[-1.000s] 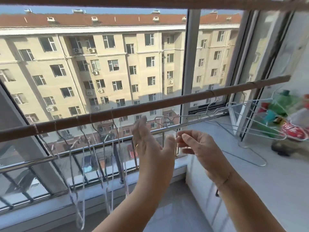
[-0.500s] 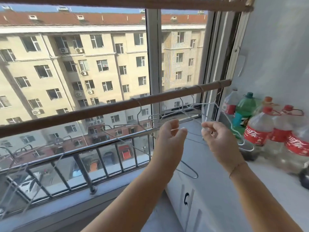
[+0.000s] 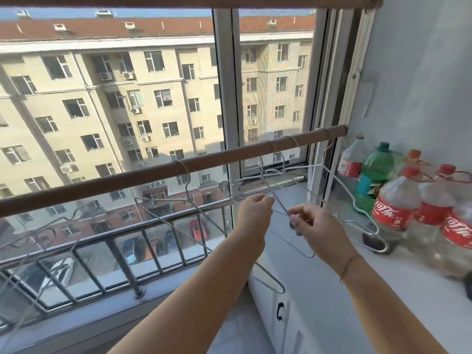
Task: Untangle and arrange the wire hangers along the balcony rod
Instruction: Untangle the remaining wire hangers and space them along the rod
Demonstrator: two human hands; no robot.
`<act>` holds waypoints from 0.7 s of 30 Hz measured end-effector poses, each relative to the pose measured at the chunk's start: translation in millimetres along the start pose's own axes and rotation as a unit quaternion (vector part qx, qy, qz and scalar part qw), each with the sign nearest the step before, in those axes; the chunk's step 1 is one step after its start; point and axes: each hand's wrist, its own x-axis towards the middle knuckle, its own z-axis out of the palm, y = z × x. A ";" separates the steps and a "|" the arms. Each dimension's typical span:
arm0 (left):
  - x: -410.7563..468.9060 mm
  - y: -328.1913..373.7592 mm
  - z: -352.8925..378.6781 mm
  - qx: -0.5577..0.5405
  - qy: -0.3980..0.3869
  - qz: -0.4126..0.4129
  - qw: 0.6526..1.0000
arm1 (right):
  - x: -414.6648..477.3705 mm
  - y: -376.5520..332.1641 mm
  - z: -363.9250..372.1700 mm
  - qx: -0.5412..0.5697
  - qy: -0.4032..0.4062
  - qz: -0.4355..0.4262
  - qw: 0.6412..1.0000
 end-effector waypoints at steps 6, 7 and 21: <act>14.2 11.4 -1.7 -0.047 -0.014 0.026 0.998 | 7.5 -17.5 18.7 0.064 -0.042 -0.019 0.997; 13.6 14.2 -3.5 -0.058 -0.014 0.029 0.998 | 9.1 -20.4 20.6 0.070 -0.036 -0.022 0.997; 33.8 6.1 -33.0 -0.050 0.076 0.014 0.996 | 22.8 -28.4 40.9 0.138 -0.122 -0.017 0.983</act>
